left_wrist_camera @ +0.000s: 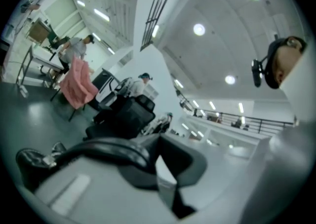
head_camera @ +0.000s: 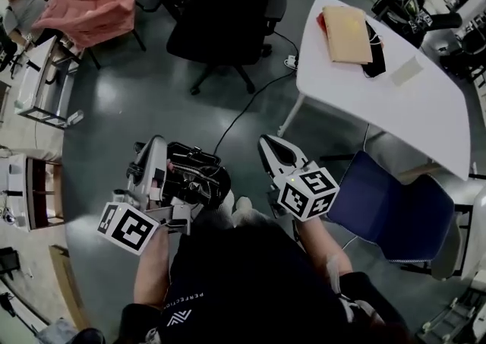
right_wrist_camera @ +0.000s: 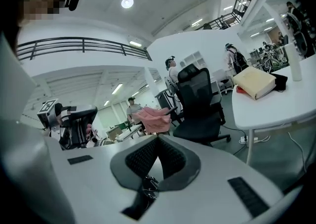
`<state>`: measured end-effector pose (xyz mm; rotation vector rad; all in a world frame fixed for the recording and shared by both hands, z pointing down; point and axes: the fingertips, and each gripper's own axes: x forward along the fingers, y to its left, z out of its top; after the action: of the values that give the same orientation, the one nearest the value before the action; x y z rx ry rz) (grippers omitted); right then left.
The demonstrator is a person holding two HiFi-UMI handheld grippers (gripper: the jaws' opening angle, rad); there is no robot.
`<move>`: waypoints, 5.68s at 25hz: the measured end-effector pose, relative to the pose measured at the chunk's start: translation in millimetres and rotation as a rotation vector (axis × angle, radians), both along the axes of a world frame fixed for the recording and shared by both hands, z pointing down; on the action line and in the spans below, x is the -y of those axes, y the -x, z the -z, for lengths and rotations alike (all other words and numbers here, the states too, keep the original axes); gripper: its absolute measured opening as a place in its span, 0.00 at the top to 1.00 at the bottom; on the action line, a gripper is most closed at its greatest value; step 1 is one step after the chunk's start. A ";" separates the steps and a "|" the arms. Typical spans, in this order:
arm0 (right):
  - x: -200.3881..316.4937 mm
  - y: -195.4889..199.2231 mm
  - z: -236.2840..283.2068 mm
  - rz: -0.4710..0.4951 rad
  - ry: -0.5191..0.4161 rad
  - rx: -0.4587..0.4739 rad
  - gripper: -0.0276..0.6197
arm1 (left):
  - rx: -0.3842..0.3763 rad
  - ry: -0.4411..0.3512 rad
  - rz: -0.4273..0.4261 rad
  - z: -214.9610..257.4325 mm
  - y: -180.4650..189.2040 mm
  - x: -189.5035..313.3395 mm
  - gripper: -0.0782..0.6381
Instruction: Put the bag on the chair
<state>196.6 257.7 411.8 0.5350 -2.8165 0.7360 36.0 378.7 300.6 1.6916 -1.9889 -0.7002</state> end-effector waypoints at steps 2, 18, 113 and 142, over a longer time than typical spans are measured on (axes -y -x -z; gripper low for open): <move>2.1 4.3 -0.4 0.006 0.003 0.000 0.97 | 0.013 0.002 0.003 0.0 4.4 5.8 0.88; 71.5 93.7 4.6 -0.035 -0.031 -0.051 0.97 | 0.012 -0.035 0.033 -21.8 89.9 78.5 0.88; 528.1 308.3 -72.8 -0.277 0.148 -0.210 0.97 | -0.007 0.072 -0.414 -63.5 307.4 709.0 0.88; 534.2 311.5 -104.2 -0.354 0.221 -0.254 0.97 | -0.005 0.084 -0.491 -119.0 323.8 787.4 0.88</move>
<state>-114.9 -276.5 516.0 1.0205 -2.3960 0.9505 -287.8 -408.7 419.5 2.0096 -1.4811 -0.4347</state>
